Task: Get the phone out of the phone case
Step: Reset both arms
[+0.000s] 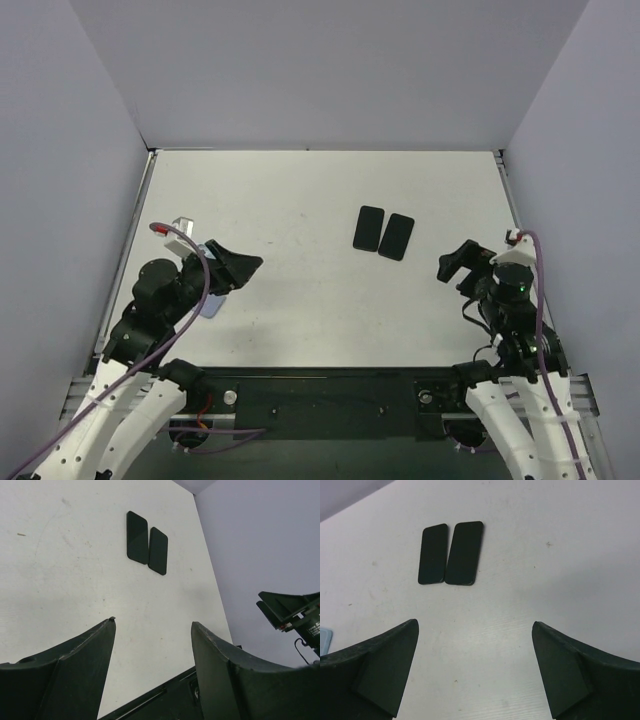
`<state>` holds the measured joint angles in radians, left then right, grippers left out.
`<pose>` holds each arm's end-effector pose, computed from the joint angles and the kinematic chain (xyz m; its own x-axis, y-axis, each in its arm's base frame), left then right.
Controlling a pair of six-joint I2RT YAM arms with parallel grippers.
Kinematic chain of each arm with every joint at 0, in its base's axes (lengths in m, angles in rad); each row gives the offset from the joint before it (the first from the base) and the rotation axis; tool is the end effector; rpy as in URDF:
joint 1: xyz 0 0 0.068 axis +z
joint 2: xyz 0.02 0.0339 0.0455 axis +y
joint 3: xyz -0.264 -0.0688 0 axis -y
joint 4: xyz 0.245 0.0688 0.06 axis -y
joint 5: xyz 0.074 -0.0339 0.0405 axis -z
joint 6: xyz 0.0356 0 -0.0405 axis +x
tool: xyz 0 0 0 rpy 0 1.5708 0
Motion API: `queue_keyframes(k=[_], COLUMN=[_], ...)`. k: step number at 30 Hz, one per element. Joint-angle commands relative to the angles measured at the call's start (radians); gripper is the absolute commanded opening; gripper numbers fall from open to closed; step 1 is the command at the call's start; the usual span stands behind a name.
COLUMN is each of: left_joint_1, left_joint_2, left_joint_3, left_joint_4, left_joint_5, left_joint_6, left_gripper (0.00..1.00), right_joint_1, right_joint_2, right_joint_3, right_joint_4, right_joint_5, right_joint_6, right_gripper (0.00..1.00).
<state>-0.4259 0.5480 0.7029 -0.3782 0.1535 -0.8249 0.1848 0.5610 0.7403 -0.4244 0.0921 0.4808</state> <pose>0.1197 -0.0603 0.3239 -0.5365 -0.5537 -0.6369 0.2211 0.6361 -0.7392 0.1314 0.0212 0.3301 -0.2555 0.4207 -0.8704 0.0258 0.9030 0.4289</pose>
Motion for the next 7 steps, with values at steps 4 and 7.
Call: queue_keyframes(k=[4,7], left_joint_1=[-0.002,-0.002], left_joint_2=[-0.083,-0.114], left_joint_3=[0.043,0.043], left_joint_4=[-0.021,-0.03], left_joint_5=[-0.104,-0.13], left_joint_6=[0.032,0.03], left_gripper=[0.72,0.72], right_joint_1=[0.005,0.007], right_joint_2=[-0.277,-0.367], right_joint_3=[-0.116,-0.154], right_joint_4=[-0.01,0.022], right_joint_5=[0.041,0.072], right_joint_6=[0.007,0.021], right_gripper=[0.91,0.91])
